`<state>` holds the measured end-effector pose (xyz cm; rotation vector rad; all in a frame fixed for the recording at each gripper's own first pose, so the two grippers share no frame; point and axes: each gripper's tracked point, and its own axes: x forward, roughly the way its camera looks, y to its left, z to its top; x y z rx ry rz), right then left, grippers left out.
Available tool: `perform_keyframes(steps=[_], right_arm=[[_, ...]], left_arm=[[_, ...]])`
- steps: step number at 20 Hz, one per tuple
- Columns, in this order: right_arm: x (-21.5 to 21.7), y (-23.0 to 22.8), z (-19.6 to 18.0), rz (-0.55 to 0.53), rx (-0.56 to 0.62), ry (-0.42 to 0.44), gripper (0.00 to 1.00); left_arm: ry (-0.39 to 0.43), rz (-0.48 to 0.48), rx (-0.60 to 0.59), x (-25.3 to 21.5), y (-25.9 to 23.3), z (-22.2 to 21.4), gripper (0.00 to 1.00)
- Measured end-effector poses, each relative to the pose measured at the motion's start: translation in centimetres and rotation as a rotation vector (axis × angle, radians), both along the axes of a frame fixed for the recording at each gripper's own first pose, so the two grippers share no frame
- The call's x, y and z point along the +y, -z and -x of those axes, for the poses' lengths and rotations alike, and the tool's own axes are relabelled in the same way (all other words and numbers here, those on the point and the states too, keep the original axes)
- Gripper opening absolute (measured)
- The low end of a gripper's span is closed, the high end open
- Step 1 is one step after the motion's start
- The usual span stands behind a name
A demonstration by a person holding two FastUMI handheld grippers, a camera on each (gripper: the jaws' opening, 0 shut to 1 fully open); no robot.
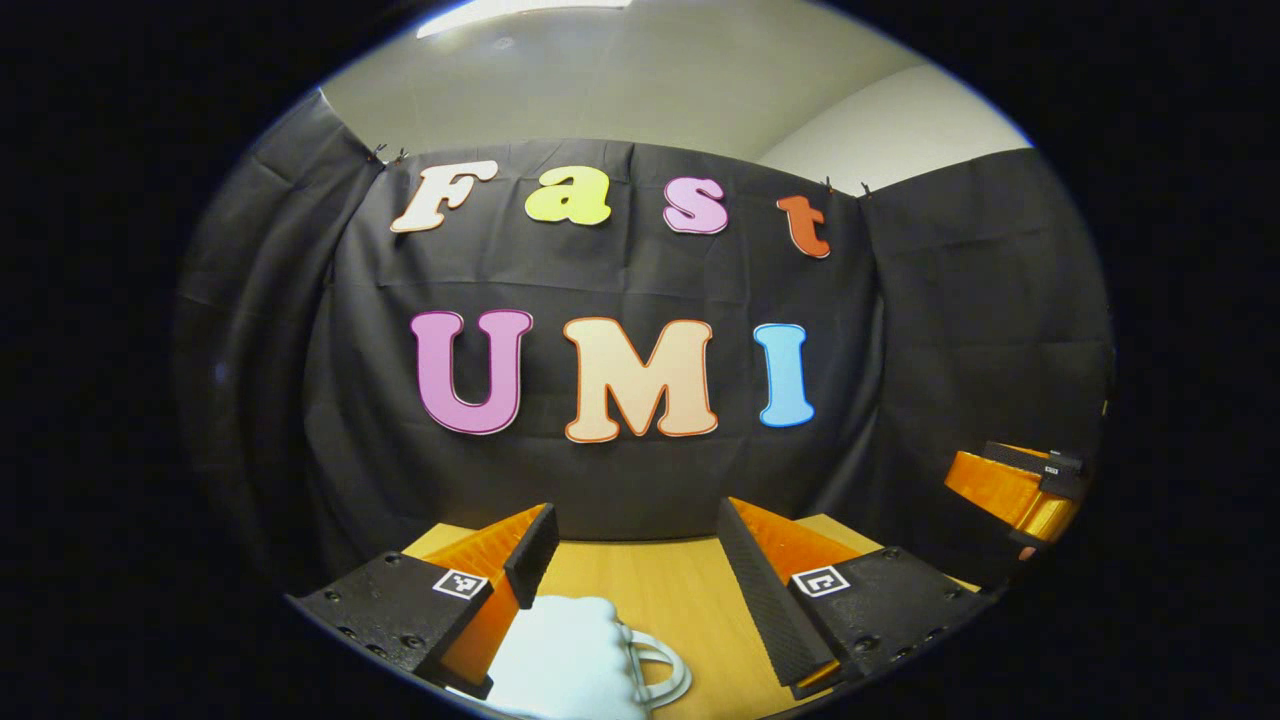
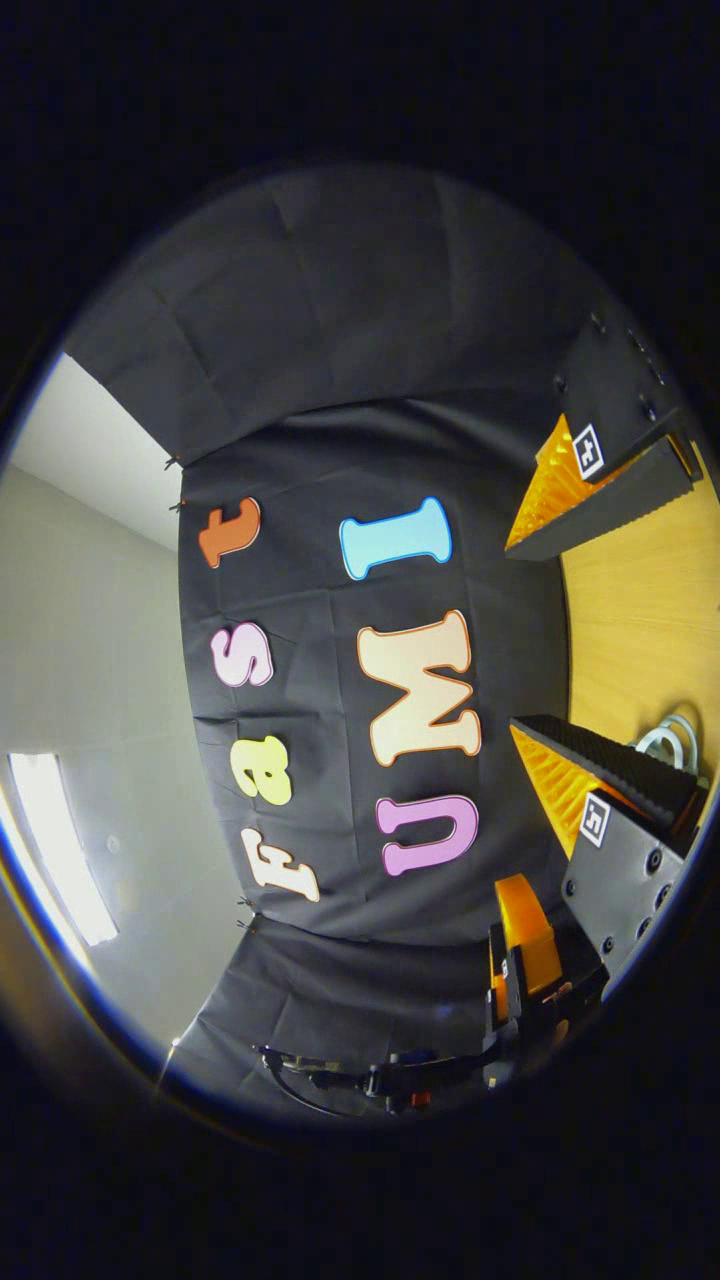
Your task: First open the suitcase, pack the skin care products into it, and then close the suitcase.
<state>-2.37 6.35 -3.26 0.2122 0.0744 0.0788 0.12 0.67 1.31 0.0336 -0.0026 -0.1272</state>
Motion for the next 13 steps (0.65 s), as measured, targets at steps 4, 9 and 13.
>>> perform_keyframes(steps=[4,9,13], right_arm=[[-0.2,-0.7,0.6,0.024,-0.012,0.007,0.97],[0.2,-1.8,1.1,0.032,-0.032,0.01,0.97],[0.6,-2.4,1.0,0.049,-0.039,0.006,0.97]], left_arm=[[0.005,0.058,-0.053,0.2,-2.3,0.9,0.94],[0.025,0.042,-0.09,0.4,-3.7,1.6,0.94],[0.034,0.057,-0.1,0.4,-3.9,1.6,0.94]])
